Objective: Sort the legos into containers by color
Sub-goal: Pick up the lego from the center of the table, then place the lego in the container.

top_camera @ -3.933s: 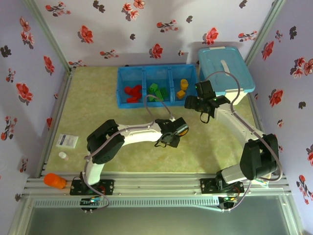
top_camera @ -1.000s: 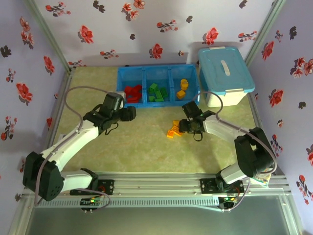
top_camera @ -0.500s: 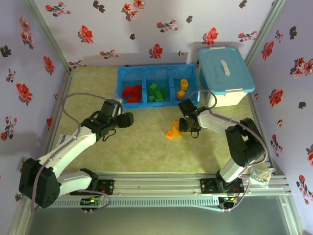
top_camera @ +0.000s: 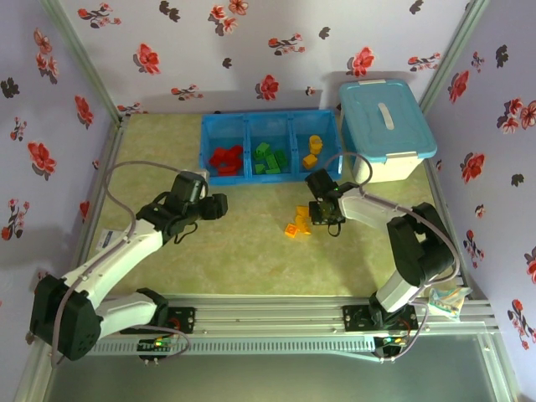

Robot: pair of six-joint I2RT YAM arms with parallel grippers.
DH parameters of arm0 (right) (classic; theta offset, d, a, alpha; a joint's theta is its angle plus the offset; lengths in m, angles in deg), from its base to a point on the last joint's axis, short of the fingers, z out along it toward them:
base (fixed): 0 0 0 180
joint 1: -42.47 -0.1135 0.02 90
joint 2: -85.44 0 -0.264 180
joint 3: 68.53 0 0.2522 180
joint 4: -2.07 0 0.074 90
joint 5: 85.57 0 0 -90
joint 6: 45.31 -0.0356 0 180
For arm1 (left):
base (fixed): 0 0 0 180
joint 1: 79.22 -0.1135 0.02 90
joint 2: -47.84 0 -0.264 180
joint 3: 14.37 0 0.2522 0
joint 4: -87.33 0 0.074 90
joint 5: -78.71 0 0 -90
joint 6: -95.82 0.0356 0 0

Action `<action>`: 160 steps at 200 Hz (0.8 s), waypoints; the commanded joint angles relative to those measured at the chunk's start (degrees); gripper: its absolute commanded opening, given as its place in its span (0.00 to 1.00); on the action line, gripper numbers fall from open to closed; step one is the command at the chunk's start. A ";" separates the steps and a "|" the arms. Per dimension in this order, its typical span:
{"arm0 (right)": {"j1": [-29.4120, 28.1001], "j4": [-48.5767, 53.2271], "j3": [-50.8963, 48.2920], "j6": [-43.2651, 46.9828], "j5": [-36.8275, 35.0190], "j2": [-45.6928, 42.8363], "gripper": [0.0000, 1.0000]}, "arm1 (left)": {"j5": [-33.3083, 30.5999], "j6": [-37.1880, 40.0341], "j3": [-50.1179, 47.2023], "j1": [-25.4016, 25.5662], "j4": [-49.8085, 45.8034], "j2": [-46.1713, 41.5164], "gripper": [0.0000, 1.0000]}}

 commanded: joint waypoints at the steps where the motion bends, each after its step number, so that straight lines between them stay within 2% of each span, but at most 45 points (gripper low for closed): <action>1: 0.31 2.29 -0.92 -0.88 -1.56 -2.13 0.20 | -0.96 -1.45 -1.47 0.33 0.40 -1.51 0.69; 54: 0.49 4.54 0.64 -0.44 -2.67 -6.05 0.13 | -0.97 -2.59 -3.35 1.26 0.62 -2.60 0.68; 101: 1.01 6.38 4.13 0.42 -3.49 -8.24 0.13 | -0.97 -3.35 -4.39 2.22 0.90 -3.23 0.68; 160: 5.00 9.91 18.47 3.77 -2.57 -3.17 0.13 | -1.29 -6.10 -7.12 7.04 2.32 -2.88 0.67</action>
